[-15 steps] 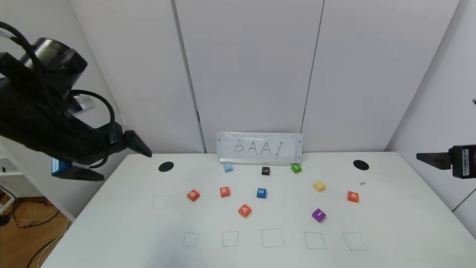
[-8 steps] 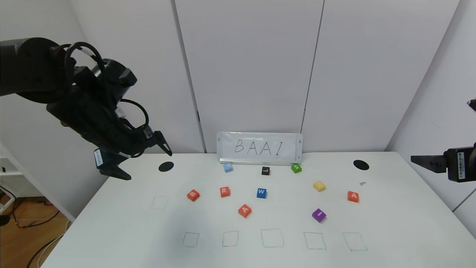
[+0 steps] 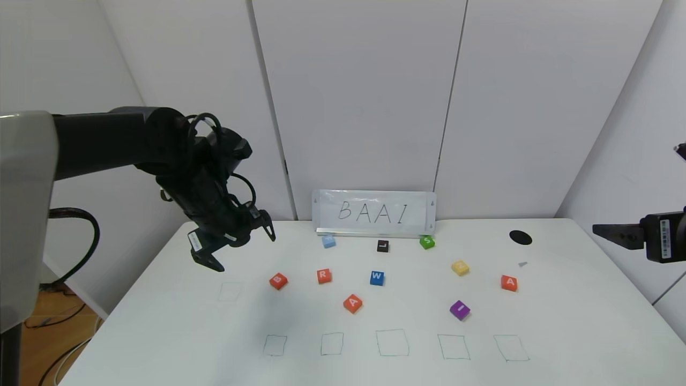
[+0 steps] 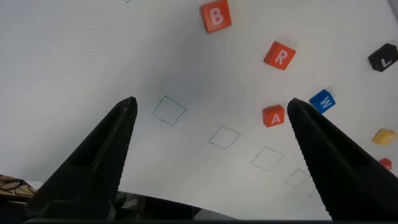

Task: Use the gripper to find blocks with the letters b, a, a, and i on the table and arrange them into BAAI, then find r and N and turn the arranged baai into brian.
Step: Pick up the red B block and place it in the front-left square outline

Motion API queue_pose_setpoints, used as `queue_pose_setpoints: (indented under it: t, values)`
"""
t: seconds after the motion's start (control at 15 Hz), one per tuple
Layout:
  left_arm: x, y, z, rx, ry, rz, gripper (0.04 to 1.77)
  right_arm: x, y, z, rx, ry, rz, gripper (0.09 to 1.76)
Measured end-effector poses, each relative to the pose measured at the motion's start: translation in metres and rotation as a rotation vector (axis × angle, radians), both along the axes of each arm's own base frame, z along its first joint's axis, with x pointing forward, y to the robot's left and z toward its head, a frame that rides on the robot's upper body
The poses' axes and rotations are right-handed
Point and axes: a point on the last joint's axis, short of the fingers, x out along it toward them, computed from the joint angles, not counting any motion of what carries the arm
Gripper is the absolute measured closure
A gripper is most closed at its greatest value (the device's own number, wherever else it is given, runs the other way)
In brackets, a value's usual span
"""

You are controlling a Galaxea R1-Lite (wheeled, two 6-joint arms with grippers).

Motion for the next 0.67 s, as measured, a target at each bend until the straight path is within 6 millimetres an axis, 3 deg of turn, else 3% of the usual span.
queue_pose_setpoints:
  t: [0.27, 0.67]
  values:
    - [0.017, -0.007, -0.037, 0.031, 0.07, 0.067, 0.09, 0.0, 0.0, 0.0, -0.001, 0.0, 0.0, 0.14]
    - [0.035, -0.017, -0.075, 0.062, 0.09, 0.121, 0.09, -0.001, 0.0, 0.0, -0.002, 0.0, 0.002, 0.14]
